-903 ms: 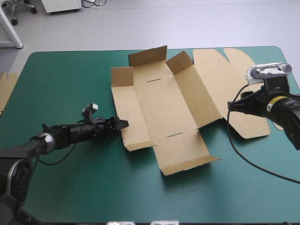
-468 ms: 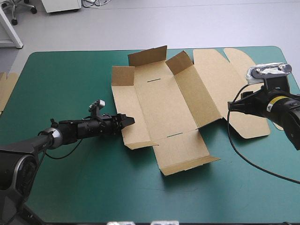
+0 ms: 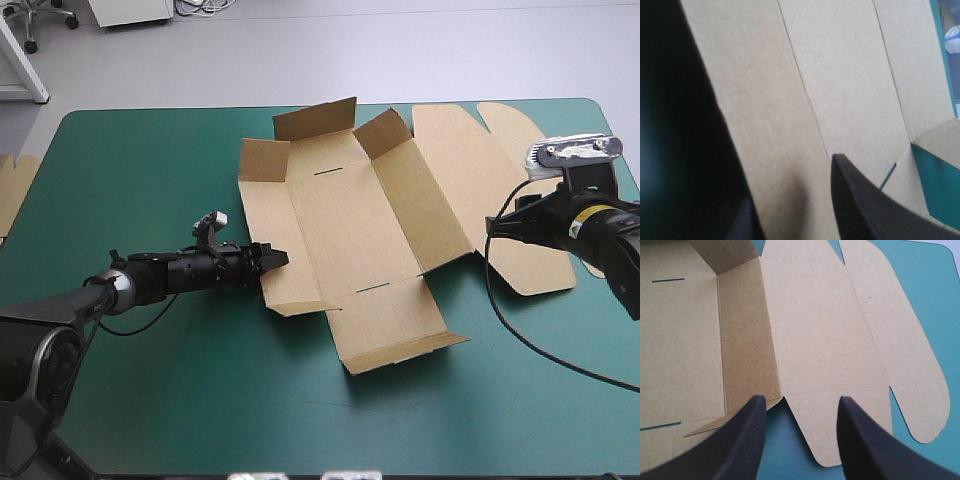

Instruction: Fold the box

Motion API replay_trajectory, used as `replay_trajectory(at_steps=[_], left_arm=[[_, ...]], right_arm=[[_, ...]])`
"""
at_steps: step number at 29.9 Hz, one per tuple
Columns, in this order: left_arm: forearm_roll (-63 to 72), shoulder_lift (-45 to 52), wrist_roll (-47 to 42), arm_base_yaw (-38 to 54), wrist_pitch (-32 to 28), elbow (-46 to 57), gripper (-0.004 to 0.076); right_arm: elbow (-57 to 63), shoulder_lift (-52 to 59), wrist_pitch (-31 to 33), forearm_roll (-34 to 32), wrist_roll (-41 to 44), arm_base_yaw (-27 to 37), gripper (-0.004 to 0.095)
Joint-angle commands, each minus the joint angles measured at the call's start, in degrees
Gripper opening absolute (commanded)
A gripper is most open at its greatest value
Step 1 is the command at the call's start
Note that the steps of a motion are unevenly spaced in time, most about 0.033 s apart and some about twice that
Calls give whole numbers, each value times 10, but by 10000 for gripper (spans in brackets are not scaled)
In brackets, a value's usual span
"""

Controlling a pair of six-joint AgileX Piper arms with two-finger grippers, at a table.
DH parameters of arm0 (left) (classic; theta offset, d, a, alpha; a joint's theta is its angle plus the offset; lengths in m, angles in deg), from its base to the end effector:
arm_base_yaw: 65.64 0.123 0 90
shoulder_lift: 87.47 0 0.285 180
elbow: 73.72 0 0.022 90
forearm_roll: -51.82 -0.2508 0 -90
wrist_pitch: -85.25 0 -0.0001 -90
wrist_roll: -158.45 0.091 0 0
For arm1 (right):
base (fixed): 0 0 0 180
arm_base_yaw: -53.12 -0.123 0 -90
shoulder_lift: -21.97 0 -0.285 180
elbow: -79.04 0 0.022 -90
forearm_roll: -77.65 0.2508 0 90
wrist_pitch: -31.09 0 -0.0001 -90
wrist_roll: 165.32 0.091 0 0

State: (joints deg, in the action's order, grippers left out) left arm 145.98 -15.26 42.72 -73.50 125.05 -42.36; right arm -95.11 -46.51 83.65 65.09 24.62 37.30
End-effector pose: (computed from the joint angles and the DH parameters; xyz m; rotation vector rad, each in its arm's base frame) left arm 0.3057 -0.1009 0.1690 -0.1388 2.4193 -1.1412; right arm 0.1998 0.0403 0.4240 -0.1632 2.1859 -0.0140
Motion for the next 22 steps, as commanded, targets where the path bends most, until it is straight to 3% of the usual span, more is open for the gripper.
replay_trajectory(at_steps=[1, 6, 13, 18, 22], left_arm=[[-1, 15, -11, -22, 3, -8, 188], [20, 15, 7, -27, 5, -22, -13], [-52, 15, 13, -27, 5, -40, -11], [-96, 15, 16, -26, 42, -65, -10], [-191, 15, -44, -26, 61, -113, -10]], right_arm=[[-20, 8, -35, -14, -3, 3, 414], [-20, 8, -35, -14, -3, 3, 414], [-20, 8, -35, -14, -3, 3, 414], [-20, 8, -35, -15, -3, 3, 414], [-20, 8, -35, -15, -3, 3, 414]])
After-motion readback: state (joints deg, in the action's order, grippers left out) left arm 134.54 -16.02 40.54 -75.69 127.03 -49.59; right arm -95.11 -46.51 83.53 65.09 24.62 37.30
